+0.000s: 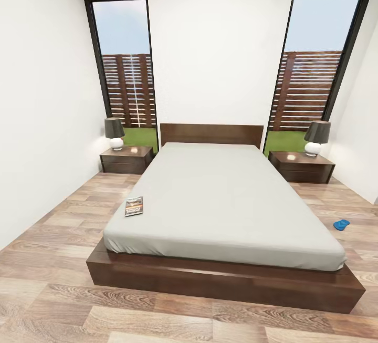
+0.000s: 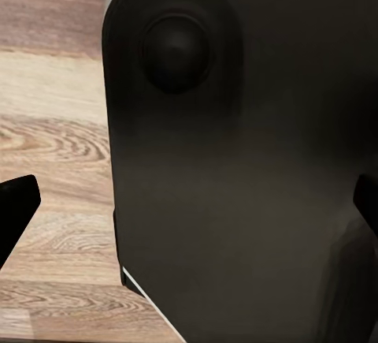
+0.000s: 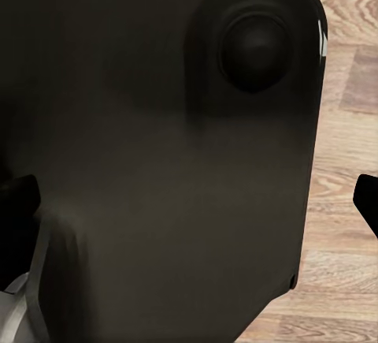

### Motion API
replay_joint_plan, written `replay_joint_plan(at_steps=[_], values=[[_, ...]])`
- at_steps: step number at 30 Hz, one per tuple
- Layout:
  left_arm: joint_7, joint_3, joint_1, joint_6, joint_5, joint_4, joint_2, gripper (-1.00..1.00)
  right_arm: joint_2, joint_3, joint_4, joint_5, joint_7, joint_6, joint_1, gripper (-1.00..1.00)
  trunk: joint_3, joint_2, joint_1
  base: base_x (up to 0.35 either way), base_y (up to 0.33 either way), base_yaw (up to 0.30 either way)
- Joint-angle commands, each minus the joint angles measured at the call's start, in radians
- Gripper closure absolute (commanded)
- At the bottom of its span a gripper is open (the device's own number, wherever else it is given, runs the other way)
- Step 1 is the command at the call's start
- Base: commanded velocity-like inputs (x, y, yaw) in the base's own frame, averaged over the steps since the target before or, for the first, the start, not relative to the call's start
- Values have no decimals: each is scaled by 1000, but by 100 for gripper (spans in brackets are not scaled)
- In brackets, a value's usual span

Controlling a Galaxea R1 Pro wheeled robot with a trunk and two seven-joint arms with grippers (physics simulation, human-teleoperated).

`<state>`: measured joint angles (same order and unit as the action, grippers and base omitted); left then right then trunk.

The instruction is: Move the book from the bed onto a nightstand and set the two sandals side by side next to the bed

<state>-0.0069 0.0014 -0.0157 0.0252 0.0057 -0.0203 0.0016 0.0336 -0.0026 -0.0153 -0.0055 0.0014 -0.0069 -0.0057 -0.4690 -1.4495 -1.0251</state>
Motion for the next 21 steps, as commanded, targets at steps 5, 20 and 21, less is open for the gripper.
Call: replay_joint_plan(at_steps=[5,20,21], values=[[-1,0,0,0,0,-1,1,-100,0,0,0,-1,0,-1,0,-100,-1,-1,0,0,0,0],[-1,-5,0,-115,-3,-1,1,-100,0,0,0,-2,0,-1,0,-100,-1,-1,0,0,0,0],[-1,-5,0,-117,-3,-1,1,-100,0,0,0,-2,0,-1,0,-100,-1,-1,0,0,0,0]])
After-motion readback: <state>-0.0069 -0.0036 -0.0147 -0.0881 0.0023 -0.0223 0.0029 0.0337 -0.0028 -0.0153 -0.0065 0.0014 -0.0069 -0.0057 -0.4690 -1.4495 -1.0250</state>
